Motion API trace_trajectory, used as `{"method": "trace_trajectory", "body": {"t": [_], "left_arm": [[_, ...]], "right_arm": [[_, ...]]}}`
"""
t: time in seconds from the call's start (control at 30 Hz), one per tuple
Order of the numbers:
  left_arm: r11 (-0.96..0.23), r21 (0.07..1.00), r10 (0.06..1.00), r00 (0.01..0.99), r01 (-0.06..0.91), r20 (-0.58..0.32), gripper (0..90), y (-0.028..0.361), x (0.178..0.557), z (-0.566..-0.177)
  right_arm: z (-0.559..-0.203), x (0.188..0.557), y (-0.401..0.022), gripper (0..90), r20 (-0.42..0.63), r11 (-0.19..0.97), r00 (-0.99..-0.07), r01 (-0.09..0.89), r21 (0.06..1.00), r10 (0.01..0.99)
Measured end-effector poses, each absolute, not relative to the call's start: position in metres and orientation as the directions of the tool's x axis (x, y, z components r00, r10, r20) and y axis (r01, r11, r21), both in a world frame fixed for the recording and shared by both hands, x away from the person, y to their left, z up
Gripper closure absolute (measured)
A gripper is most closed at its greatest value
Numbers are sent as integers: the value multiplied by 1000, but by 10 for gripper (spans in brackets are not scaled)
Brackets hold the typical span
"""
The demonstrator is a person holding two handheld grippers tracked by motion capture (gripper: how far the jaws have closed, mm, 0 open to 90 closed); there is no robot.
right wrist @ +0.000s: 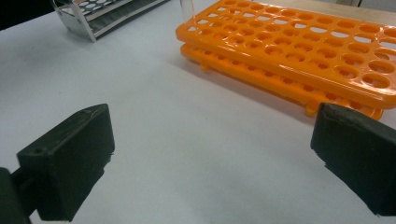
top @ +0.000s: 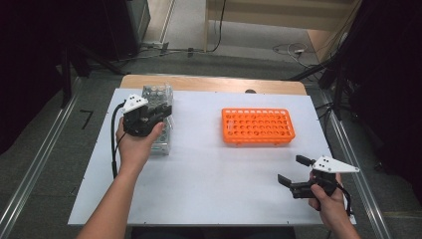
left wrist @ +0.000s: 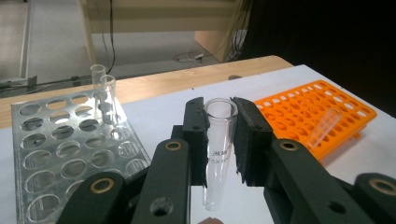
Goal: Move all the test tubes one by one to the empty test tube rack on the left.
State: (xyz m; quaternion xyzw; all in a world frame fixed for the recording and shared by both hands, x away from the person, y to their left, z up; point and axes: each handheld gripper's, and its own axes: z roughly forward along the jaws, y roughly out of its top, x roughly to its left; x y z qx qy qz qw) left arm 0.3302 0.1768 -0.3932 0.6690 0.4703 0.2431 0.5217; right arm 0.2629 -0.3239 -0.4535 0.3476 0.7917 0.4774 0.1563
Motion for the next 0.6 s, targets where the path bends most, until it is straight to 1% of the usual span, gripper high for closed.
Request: {"method": "trace_trajectory", "body": {"t": [0.33, 0.4, 0.6], "left_arm": [[-12, 933, 907, 397, 360, -142, 759, 185, 347, -389], [-12, 934, 914, 383, 357, -135, 759, 186, 353, -386], [-34, 930, 930, 354, 366, -105, 759, 190, 373, -386]], "right_arm": [[-457, 263, -321, 0, 76, 312, -706, 404, 860, 704], [-460, 263, -319, 0, 64, 326, -707, 402, 856, 704], [-465, 265, -313, 0, 77, 333, -716, 414, 847, 694]]}}
